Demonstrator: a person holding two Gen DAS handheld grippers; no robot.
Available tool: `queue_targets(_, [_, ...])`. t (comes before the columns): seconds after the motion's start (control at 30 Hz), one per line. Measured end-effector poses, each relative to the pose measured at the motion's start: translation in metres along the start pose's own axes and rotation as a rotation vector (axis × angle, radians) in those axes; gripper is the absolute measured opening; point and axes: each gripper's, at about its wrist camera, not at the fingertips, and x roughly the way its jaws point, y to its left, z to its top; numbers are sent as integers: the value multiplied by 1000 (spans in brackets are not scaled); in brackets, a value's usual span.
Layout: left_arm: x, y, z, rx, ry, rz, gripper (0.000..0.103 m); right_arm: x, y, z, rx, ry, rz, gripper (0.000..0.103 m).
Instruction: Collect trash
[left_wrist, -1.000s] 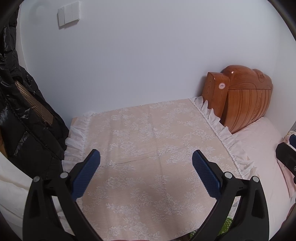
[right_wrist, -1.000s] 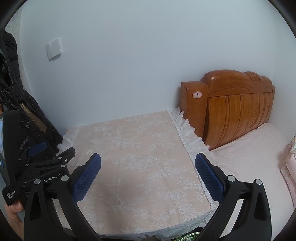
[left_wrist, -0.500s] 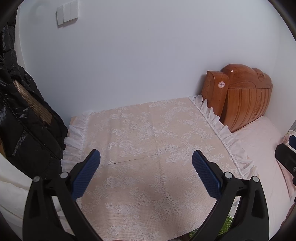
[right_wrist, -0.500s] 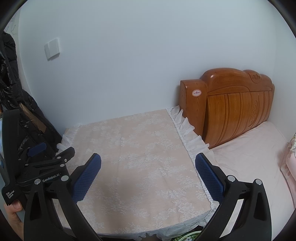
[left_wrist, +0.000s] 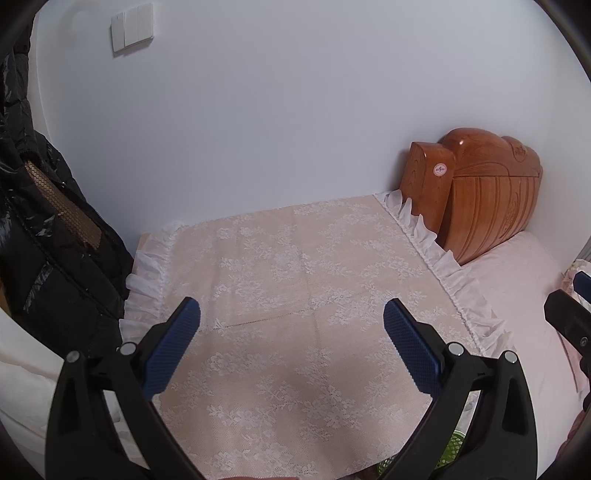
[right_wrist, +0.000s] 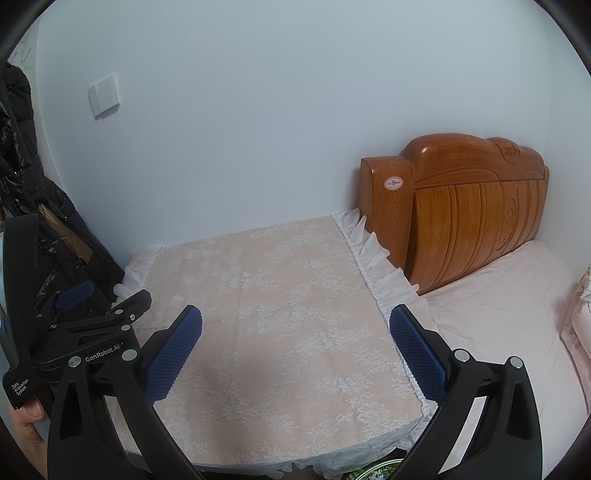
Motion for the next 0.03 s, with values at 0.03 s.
queue_targets(0.03, [0, 0, 0, 0, 0, 0, 95, 0, 0, 0, 0, 0, 0, 101])
